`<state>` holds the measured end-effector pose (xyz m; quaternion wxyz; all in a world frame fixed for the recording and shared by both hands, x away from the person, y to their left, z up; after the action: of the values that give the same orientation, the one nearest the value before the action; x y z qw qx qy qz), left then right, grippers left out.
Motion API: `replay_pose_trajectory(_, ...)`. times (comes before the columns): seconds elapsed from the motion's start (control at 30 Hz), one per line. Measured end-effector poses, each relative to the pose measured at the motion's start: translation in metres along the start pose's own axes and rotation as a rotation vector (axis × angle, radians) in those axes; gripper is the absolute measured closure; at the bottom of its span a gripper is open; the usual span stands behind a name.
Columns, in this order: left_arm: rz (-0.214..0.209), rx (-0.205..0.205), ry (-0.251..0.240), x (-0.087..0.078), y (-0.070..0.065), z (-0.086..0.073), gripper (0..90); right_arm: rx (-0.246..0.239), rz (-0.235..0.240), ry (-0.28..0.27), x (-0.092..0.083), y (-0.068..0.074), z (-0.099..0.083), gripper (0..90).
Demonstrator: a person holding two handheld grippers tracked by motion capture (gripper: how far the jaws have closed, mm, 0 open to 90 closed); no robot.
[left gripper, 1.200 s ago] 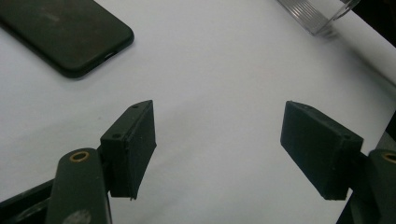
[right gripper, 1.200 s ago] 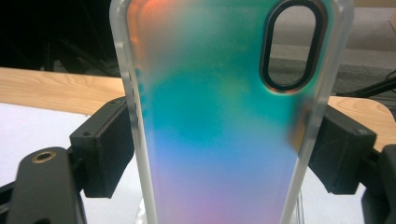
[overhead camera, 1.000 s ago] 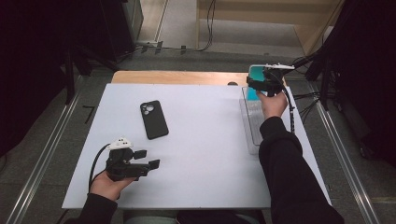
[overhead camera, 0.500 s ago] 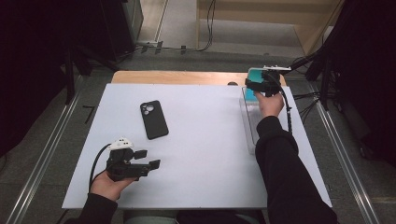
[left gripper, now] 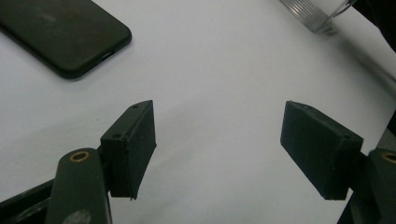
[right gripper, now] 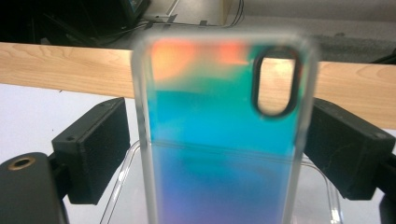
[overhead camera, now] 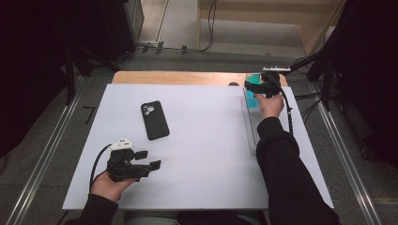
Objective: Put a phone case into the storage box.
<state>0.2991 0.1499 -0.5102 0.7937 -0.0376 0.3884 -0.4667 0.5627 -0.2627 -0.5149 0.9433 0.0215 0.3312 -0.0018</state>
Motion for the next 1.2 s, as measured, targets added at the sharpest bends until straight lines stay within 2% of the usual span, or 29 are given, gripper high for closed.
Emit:
replay_pose_trajectory(0.3, -0.004, 0.002, 0.001, 0.002, -0.001, 0.002, 26.8, -0.001, 0.016, 0.006, -0.009, 0.001, 0.001, 7.8)
replay_pose_trajectory(0.47, -0.005, 0.005, -0.006, 0.002, 0.000, 0.005, 26.8, 0.002, 0.023, -0.007, -0.025, 0.002, 0.005, 7.8)
replay_pose_trajectory(0.6, -0.003, 0.005, -0.011, 0.002, 0.001, 0.007, 26.8, -0.011, 0.031, 0.010, -0.036, 0.003, 0.005, 7.8)
replay_pose_trajectory(0.77, -0.025, 0.002, -0.013, 0.002, -0.001, 0.012, 27.2, -0.001, 0.072, -0.008, -0.055, 0.006, 0.006, 8.1)
replay_pose_trajectory(0.9, -0.024, -0.003, -0.021, 0.001, -0.001, 0.016, 29.3, -0.023, 0.115, -0.004, -0.070, 0.013, 0.003, 8.3)
replay_pose_trajectory(0.97, -0.017, 0.000, -0.023, 0.001, -0.001, 0.017, 29.3, -0.023, 0.139, -0.008, -0.077, 0.016, 0.001, 12.3)
replay_pose_trajectory(1.03, -0.010, 0.001, -0.024, 0.001, 0.000, 0.019, 29.3, -0.025, 0.150, -0.011, -0.083, 0.018, -0.001, 12.3)
replay_pose_trajectory(1.2, -0.030, -0.006, -0.012, 0.004, -0.002, 0.021, 29.3, -0.091, 0.158, -0.012, -0.097, 0.025, -0.008, 12.4)
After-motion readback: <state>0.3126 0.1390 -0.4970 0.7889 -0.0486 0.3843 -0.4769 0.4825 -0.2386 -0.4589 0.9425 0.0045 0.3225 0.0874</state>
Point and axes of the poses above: each handheld gripper's, and its own axes: x roughly forward along the jaws, z roughly out of its top, y roughly to its left, the point moved 9 cm from there along x, roughly forward along the jaws, and after that the axes turned 11 degrees about -z, right-handed, at the moved point
